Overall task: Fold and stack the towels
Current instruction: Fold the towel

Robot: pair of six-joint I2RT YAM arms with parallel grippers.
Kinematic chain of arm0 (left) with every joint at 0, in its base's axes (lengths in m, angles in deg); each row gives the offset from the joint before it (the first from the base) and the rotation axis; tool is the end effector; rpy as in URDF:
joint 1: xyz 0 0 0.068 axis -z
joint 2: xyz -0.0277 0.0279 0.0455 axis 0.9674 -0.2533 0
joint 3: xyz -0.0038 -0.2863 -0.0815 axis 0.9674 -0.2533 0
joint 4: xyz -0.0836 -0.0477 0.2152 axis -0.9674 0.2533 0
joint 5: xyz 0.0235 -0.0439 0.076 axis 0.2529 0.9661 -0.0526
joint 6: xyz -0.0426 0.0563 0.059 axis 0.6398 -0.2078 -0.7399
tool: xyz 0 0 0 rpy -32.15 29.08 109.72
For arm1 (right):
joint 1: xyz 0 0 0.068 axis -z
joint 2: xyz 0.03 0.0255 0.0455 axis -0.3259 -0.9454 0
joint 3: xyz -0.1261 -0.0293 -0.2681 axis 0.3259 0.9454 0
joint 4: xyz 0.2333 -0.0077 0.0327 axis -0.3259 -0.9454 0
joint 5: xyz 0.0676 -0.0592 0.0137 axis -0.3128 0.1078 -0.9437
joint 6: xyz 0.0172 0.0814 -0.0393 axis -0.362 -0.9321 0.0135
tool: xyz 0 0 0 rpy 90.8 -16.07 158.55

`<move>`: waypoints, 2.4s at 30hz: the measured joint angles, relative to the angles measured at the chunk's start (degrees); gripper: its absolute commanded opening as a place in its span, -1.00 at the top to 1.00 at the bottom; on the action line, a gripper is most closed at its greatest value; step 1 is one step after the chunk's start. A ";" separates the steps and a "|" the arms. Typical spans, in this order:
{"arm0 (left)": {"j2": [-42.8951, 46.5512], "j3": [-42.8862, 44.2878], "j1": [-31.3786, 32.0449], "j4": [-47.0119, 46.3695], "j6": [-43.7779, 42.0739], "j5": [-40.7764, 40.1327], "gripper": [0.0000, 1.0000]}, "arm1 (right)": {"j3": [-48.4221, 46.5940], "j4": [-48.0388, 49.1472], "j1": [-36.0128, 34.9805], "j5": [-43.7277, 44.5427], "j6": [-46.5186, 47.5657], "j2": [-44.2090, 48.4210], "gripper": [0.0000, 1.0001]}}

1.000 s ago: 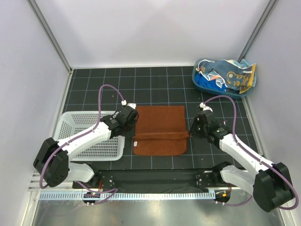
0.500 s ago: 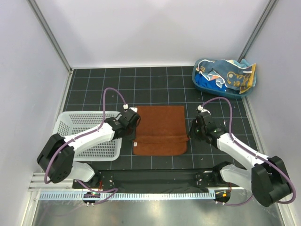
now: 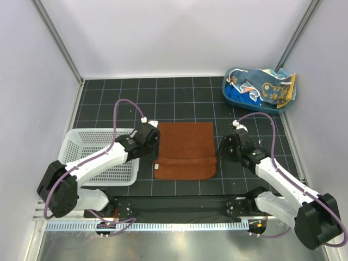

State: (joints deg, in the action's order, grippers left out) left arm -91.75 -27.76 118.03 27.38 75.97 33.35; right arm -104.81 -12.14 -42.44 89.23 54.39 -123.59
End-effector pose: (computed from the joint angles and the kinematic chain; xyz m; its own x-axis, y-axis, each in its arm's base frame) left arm 0.1889 -0.1572 0.2117 -0.8707 0.0479 -0.4895 0.1502 0.9736 -0.1718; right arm 0.1654 0.0691 0.1919 -0.7999 0.2368 -0.5514 0.0556 0.9441 0.3248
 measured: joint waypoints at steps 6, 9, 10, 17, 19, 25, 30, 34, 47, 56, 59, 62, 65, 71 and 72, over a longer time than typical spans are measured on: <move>-0.76 6.54 0.00 -0.17 0.00 0.11 0.19 | -2.45 -0.28 -2.97 0.20 -1.73 1.03 0.32; -4.70 8.98 0.00 -1.22 -0.02 0.35 0.19 | -2.27 -0.07 -6.27 0.37 -3.67 0.55 0.41; -5.99 9.38 0.00 -1.62 0.00 0.37 0.19 | -1.86 0.48 -7.34 0.37 -4.55 0.57 0.41; -14.82 10.71 0.00 -2.78 -0.04 0.81 0.19 | 5.05 3.04 -13.00 0.37 -10.36 1.90 0.45; -16.52 11.21 0.00 -3.02 -0.04 0.98 0.19 | 6.69 2.86 -13.55 0.44 -11.54 2.93 0.44; -18.53 11.30 0.00 -3.54 -0.04 1.53 0.19 | 8.13 1.18 -13.70 1.18 -13.07 7.91 0.44; -18.75 11.26 0.00 -4.79 -0.04 2.62 0.20 | 8.13 0.42 -13.73 1.31 -13.33 9.22 0.44; -18.75 10.38 0.02 -6.23 -0.04 3.98 0.20 | 8.11 0.17 -13.73 1.68 -13.38 9.18 0.45; -18.64 6.01 0.20 -8.33 -0.02 6.08 0.21 | -1.31 -0.44 -13.73 8.22 -10.91 1.64 0.43; -15.50 3.10 1.01 -9.33 0.20 9.62 0.21 | -6.21 2.27 -13.73 12.39 -7.87 -10.32 0.42; -14.43 1.92 1.44 -9.62 0.35 10.71 0.21 | -7.67 3.58 -13.73 12.87 -6.99 -15.04 0.43; -13.22 0.79 1.95 -9.84 0.48 11.76 0.21 | -8.87 4.46 -13.73 12.94 -6.58 -18.05 0.42; -12.15 -0.39 2.36 -10.05 0.94 12.59 0.22 | -9.46 5.60 -13.73 12.92 -6.36 -19.91 0.42; -10.10 -2.45 3.48 -10.34 1.73 13.42 0.21 | -9.18 6.82 -13.73 12.81 -6.29 -20.26 0.42; -9.66 -2.67 3.78 -10.36 1.84 13.44 0.21 | -8.72 7.04 -13.73 12.70 -6.32 -19.98 0.42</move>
State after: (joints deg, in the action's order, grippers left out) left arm -101.41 -30.42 121.81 17.02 77.81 46.79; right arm -113.53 -5.10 -56.17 101.93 48.07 -143.57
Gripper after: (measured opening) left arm 0.391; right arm 0.288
